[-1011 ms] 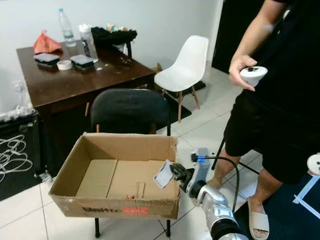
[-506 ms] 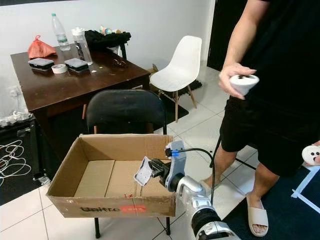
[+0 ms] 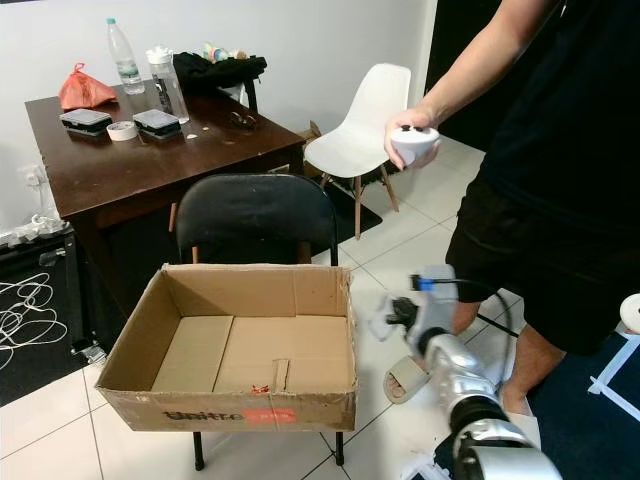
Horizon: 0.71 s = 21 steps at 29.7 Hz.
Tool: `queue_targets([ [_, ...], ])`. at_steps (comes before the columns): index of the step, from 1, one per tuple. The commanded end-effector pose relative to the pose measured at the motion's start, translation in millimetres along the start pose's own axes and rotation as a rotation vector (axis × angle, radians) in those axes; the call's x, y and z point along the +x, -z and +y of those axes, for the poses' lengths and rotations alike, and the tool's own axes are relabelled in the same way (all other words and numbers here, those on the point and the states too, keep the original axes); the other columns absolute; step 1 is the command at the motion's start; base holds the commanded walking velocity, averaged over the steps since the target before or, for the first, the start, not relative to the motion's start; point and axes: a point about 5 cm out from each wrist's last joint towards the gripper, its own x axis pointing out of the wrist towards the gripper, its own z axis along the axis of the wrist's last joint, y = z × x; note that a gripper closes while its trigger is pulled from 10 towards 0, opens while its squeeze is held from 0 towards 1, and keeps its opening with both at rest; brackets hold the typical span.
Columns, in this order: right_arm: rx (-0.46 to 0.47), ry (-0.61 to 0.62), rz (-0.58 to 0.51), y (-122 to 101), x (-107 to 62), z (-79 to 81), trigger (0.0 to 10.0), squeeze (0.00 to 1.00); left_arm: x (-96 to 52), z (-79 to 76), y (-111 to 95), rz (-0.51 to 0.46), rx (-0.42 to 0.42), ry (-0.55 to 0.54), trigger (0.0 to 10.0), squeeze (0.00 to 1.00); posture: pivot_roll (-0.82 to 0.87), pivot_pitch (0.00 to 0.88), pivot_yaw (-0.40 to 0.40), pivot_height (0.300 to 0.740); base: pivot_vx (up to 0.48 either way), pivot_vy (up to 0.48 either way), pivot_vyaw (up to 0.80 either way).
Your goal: Picking trash to rubbish bin
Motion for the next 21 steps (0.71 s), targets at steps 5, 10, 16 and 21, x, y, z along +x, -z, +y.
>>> queue_targets([
  [5, 0.013, -0.062, -0.01, 7, 1.7, 14.8, 10.0, 0.0, -3.1, 7.4, 6, 0.037, 0.021, -0.014, 10.0, 0.0, -0.15, 0.155, 0.045, 0.74, 0.0, 0.0, 0.0],
  [10, 0.006, -0.144, -0.025, 6, 7.2, 35.3, 10.0, 0.0, -2.7, 7.6, 4, 0.033, 0.025, -0.013, 10.0, 0.0, -0.16, 0.153, 0.048, 0.74, 0.0, 0.0, 0.0],
  [16, 0.011, -0.346, -0.065, 0, 17.2, 90.0, 10.0, 0.0, -3.2, 7.8, 6, 0.039, 0.022, -0.015, 10.0, 0.0, -0.15, 0.149, 0.046, 0.74, 0.0, 0.0, 0.0],
  [21, 0.084, -0.438, -0.084, -4, 19.4, 112.0, 10.0, 0.0, -3.0, 7.7, 6, 0.038, 0.017, -0.019, 10.0, 0.0, -0.14, 0.143, 0.039, 0.74, 0.0, 0.0, 0.0],
])
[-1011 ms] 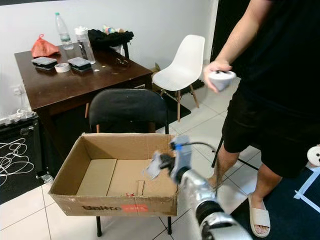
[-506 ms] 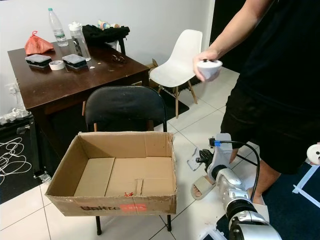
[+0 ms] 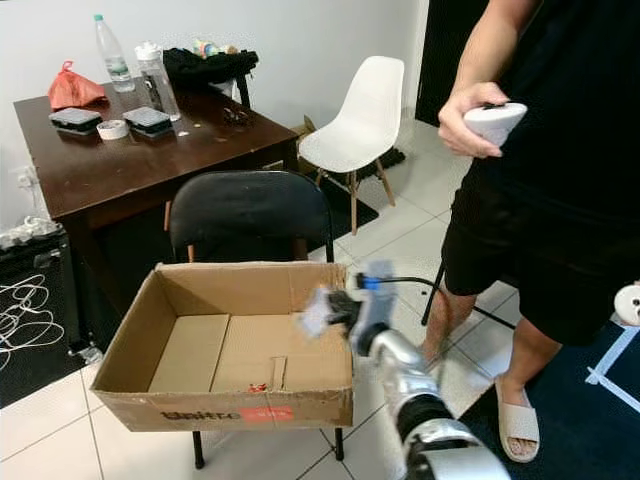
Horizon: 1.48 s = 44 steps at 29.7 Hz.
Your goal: Picking trash to rubbish bin
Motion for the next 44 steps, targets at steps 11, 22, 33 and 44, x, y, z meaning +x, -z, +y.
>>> queue_targets([
  [11, 0.001, 0.008, -0.026, -8, -1.8, -7.2, 10.0, 0.0, -3.6, 8.1, 7, 0.03, -0.008, -0.028, 10.0, 0.0, -0.14, 0.134, 0.034, 0.74, 0.0, 0.0, 0.69],
  [22, -0.006, 0.064, -0.027, -9, -11.1, -22.9, 10.0, 0.0, -3.8, 9.2, 7, 0.033, -0.002, -0.029, 10.0, 0.0, -0.15, 0.132, 0.038, 0.74, 0.0, 0.0, 0.76],
  [33, -0.005, 0.078, -0.019, -5, -15.6, -26.8, 10.0, 0.0, -3.6, 8.9, 6, 0.032, -0.002, -0.028, 10.0, 0.0, -0.15, 0.125, 0.034, 0.74, 0.0, 0.0, 0.76],
  [44, -0.002, 0.145, -0.01, -4, -17.3, -31.3, 10.0, 0.0, -3.0, 7.5, 5, 0.03, -0.001, -0.008, 10.0, 0.0, -0.15, 0.117, 0.037, 0.74, 0.0, 0.0, 0.52],
])
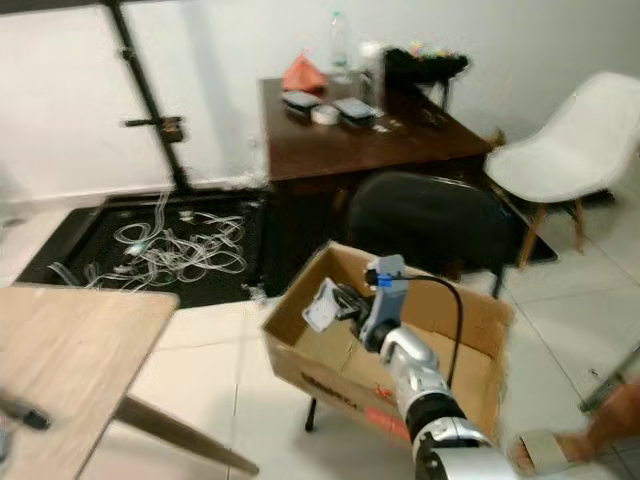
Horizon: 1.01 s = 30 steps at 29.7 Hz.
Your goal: Picking trash to rubbish bin
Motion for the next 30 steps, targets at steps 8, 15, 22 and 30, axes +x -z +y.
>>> queue_targets([
  [8, 0.036, 0.104, 0.03, 8, -7.8, -13.1, 10.0, 0.0, -0.3, -1.6, 5, 0.027, 0.014, 0.014, 10.0, 0.0, -0.15, 0.122, 0.042, 0.74, 0.0, -0.336, 0.0],
  [15, 0.037, 0.239, 0.063, 15, -19.9, -31.9, 10.0, 0.0, -1.3, 0.4, 6, 0.027, 0.012, 0.009, 10.0, 0.0, -0.15, 0.133, 0.043, 0.74, 0.0, 0.0, 0.0],
  [22, 0.012, 0.362, 0.095, 20, -32.5, -49.1, 10.0, 0.0, -2.7, 2.4, 9, 0.032, 0.009, 0.009, 10.0, 0.0, -0.14, 0.149, 0.05, 0.74, 0.0, 0.0, 0.0],
  [30, 0.046, 0.541, 0.128, 35, -61.5, -74.9, 10.0, 0.0, -9.6, 9.7, 26, 0.066, 0.031, 0.019, 10.0, 0.0, -0.13, 0.234, 0.089, 0.74, 0.0, 0.0, 0.0],
])
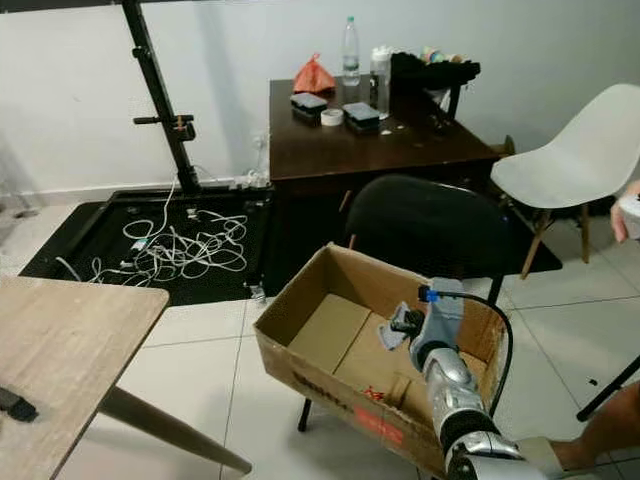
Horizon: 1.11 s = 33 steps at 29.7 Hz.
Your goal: Picking trash to rubbish bin
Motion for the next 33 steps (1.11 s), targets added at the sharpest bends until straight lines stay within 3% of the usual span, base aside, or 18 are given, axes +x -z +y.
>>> queue_targets([
  [1, 0.025, 0.023, 0.043, 16, -6.9, -6.7, 10.0, 0.0, -10.1, 11.0, 26, 0.089, 0.002, -0.018, 10.0, 0.0, -0.12, 0.252, 0.098, 0.74, 0.0, 0.0, 0.0],
  [9, 0.035, 0.056, 0.051, 29, -13.8, -9.5, 10.0, 0.0, -21.1, 23.4, 41, 0.132, 0.04, -0.012, 10.0, 0.0, -0.11, 0.329, 0.146, 0.74, 0.0, 0.0, 0.0],
  [18, 0.025, 0.09, -0.004, 23, -15.8, -17.4, 10.0, 0.0, -22.7, 28.2, 37, 0.108, 0.044, -0.004, 10.0, 0.0, -0.1, 0.358, 0.166, 0.74, 0.0, 0.0, 0.0],
  [19, -0.003, 0.107, -0.007, 21, -16.1, -20.1, 10.0, 1.0, -22.8, 28.3, 36, 0.103, 0.038, -0.005, 10.0, 0.0, -0.1, 0.358, 0.166, 0.74, 0.0, 0.0, 0.0],
  [29, -0.027, 0.202, -0.071, 9, -16.3, -31.9, 10.0, 1.0, -24.4, 29.4, 40, 0.106, 0.027, -0.011, 10.0, 0.0, -0.1, 0.346, 0.162, 0.74, 0.0, 0.0, 0.0],
  [33, -0.037, 0.14, -0.127, -1, -11.8, -19.4, 10.0, 1.0, -23.8, 29.6, 38, 0.101, 0.019, -0.018, 10.0, 0.0, -0.1, 0.328, 0.151, 0.74, 0.0, 0.0, 0.0],
])
